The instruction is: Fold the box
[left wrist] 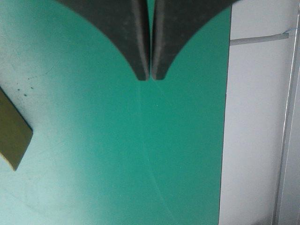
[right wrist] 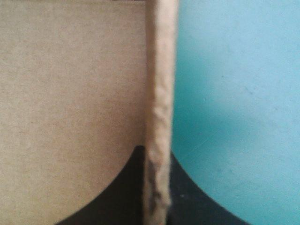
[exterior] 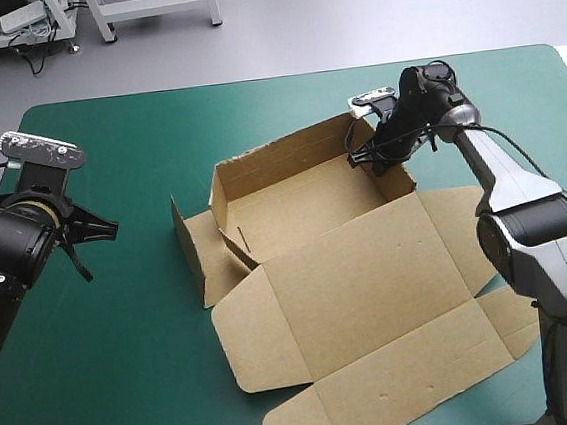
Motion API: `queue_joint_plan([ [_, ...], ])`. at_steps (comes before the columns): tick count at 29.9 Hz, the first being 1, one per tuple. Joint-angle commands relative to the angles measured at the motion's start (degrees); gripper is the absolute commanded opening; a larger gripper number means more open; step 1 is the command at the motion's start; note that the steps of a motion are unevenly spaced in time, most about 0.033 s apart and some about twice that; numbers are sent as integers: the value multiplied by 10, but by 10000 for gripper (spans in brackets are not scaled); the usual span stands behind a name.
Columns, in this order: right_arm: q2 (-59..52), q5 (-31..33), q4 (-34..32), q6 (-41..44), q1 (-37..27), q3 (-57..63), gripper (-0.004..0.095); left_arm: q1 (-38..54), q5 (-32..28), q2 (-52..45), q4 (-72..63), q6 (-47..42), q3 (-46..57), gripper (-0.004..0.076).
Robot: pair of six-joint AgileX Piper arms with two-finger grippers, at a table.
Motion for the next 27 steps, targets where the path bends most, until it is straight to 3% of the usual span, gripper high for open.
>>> queue_joint_plan([
  [1,-46,13,21,-11,1,-15,-20,2,-24,-12,16,0,-15,-2],
  [11,-198,13,35,-34,-28,-16,-20,9,-25,-12,17,-17,-15,-2],
  [16,-267,13,144,-66,-104,-16,-20,65,-65,-12,-33,-22,-15,-2],
  [22,-306,13,250,-92,-203,-16,-20,161,-135,-5,-184,79,-15,-2],
  [27,-313,13,275,-92,-222,-16,-20,241,-154,21,-335,187,-15,-2],
])
